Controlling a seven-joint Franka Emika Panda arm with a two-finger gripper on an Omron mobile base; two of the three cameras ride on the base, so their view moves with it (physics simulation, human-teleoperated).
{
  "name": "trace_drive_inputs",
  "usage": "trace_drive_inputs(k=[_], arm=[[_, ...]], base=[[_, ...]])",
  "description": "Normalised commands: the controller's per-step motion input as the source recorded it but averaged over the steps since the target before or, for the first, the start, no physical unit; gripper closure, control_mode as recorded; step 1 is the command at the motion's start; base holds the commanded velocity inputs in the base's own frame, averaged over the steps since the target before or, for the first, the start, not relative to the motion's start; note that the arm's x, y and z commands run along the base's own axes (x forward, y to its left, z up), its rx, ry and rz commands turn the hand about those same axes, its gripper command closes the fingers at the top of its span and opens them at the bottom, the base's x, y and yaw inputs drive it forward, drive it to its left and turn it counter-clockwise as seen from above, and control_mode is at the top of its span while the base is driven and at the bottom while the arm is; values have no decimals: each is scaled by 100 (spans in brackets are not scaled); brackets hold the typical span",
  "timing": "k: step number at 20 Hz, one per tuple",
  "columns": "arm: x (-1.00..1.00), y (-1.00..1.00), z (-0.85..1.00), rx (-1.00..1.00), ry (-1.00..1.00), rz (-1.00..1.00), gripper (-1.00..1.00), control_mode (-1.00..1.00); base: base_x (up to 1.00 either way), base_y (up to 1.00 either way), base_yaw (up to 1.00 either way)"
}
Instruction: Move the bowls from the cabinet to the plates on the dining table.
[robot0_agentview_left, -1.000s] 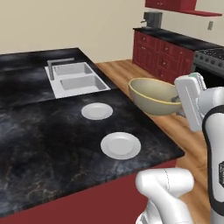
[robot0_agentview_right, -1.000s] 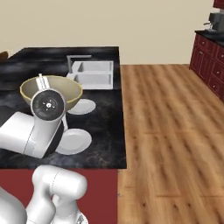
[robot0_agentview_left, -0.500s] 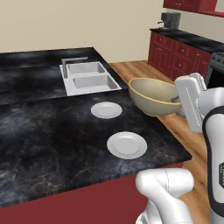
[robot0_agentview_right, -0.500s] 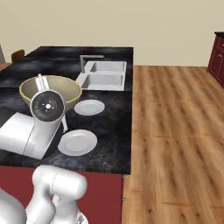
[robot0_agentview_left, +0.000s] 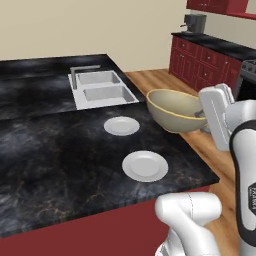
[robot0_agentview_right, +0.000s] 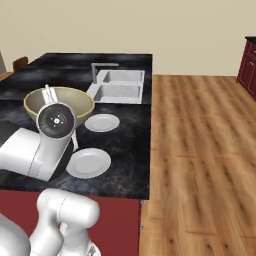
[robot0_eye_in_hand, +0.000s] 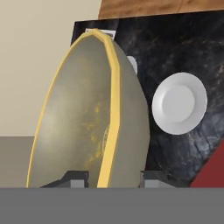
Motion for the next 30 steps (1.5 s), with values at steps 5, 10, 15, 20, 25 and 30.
trace_drive_inputs(k=[5,10,15,20,25,30], arm=[[11,-25,-39,-3,3,3,100,-100],[0,-19,-41,-6,9,5,100,-100],[0,0,-32,-2,7,7,100,-100],[26,2,-39,0,6,9,100,-100],[60,12,-47,0,6,15,100,-100],[54,21,-17,0,0,9,100,-100]], base=[[0,0,0],[0,0,0],[0,0,0],[0,0,0],[0,0,0],[0,0,0]])
